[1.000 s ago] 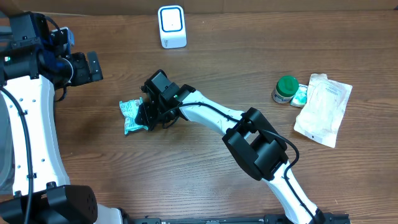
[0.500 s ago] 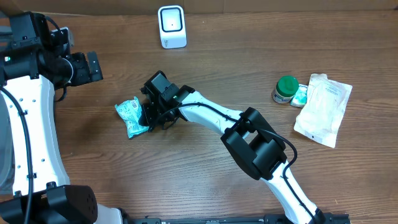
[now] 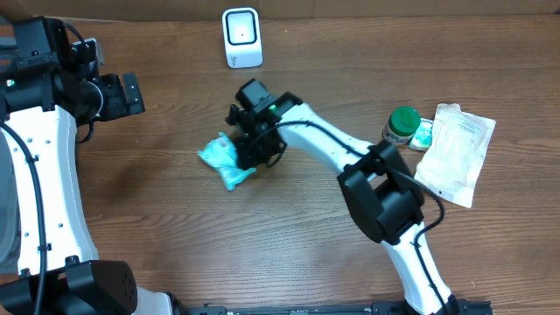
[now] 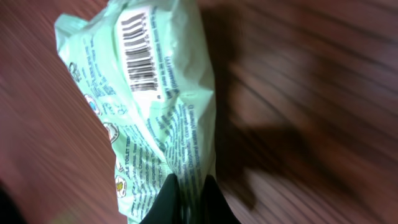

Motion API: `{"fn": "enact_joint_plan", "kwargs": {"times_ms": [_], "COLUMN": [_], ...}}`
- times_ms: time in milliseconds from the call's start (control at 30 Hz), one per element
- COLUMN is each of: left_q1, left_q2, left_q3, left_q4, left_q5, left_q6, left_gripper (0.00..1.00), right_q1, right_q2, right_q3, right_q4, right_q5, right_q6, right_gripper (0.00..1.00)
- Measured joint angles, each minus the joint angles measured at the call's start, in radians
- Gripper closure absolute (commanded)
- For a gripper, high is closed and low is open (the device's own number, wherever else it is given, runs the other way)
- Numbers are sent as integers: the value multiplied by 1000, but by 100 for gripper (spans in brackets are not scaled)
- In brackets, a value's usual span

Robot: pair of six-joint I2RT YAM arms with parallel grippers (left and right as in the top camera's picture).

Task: Scan the item barcode

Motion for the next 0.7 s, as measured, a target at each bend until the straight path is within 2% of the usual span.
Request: {"fn": "enact_joint_plan", "kwargs": {"times_ms": [167, 467, 533, 567, 600, 700], "left_q1": [0, 0, 0, 0, 0, 0], "left_q2": [0, 0, 0, 0, 0, 0], "left_q3": [0, 0, 0, 0, 0, 0], "left_q4": [0, 0, 0, 0, 0, 0], "left_q5": [0, 0, 0, 0, 0, 0], "left_q6": [0, 0, 0, 0, 0, 0], "left_gripper": [0, 0, 0, 0, 1, 1], "right_q1": [-17, -51, -65, -71, -78, -93], "right_q2": [-47, -52, -52, -52, -52, -53], "right_q3": [4, 16, 40, 61, 86, 175], "right_q4": [-117, -177, -215, -234, -250, -278], "right_q5": [126, 192, 188, 177, 167, 137], "right_q6": [-183, -277, -283, -284, -281, -260], "right_gripper": [96, 90, 80, 73, 61, 43]}}
